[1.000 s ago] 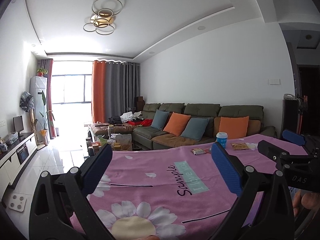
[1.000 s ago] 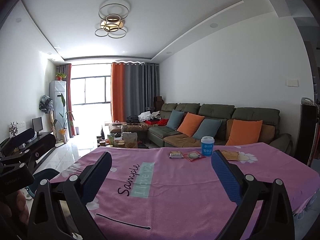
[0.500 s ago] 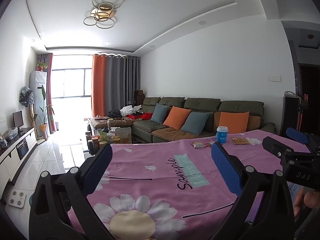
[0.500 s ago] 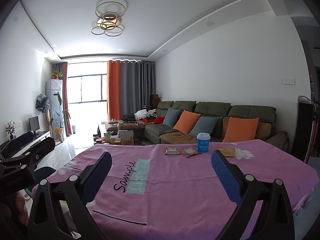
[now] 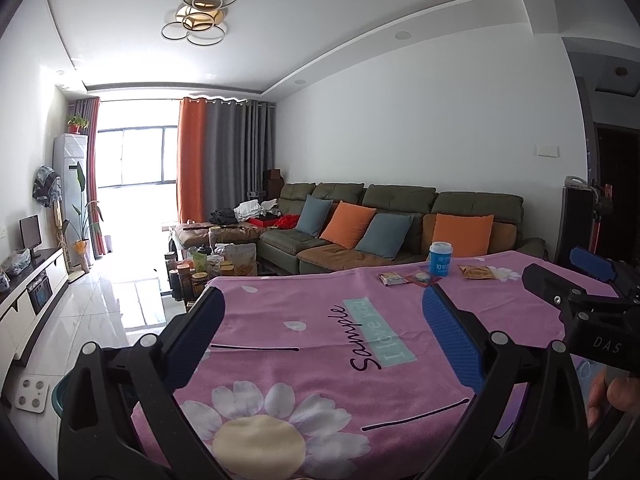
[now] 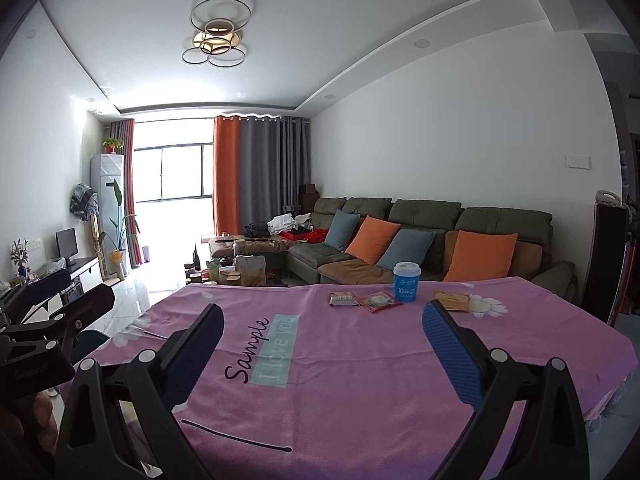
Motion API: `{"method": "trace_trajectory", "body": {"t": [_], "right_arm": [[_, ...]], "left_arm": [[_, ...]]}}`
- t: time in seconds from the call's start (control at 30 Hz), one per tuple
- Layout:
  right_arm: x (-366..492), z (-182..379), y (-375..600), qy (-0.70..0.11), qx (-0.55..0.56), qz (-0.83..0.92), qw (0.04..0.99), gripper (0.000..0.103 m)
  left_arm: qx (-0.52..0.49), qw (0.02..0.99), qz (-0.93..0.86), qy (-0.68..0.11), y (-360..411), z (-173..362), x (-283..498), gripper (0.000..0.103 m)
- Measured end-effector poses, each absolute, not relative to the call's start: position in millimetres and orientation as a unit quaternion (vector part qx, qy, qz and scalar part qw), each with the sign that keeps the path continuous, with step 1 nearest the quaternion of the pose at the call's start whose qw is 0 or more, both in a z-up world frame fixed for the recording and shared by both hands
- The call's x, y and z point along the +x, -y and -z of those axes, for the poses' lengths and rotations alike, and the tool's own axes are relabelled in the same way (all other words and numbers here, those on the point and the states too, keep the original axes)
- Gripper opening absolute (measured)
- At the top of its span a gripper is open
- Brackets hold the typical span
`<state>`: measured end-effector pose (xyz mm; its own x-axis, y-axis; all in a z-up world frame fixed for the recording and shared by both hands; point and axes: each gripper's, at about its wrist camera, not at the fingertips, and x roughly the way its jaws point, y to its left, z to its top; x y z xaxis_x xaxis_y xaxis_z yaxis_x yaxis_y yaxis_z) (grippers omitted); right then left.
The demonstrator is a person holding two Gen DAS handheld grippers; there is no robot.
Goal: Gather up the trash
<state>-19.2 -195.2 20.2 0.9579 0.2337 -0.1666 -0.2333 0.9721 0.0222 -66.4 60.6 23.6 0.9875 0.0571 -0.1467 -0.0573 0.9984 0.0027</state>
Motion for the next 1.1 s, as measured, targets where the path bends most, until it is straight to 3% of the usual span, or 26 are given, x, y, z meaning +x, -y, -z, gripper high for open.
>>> {"method": "trace_trajectory", "body": {"t": [1.1], "right_arm": [[-13.2,-14.3,189.5,-0.105,-0.005,-0.128,0.986,0.096]], "left_arm": [[-0.013,0.997,-0.028,-0.075,-62.0,-18.3,-68.8,0.097]]}}
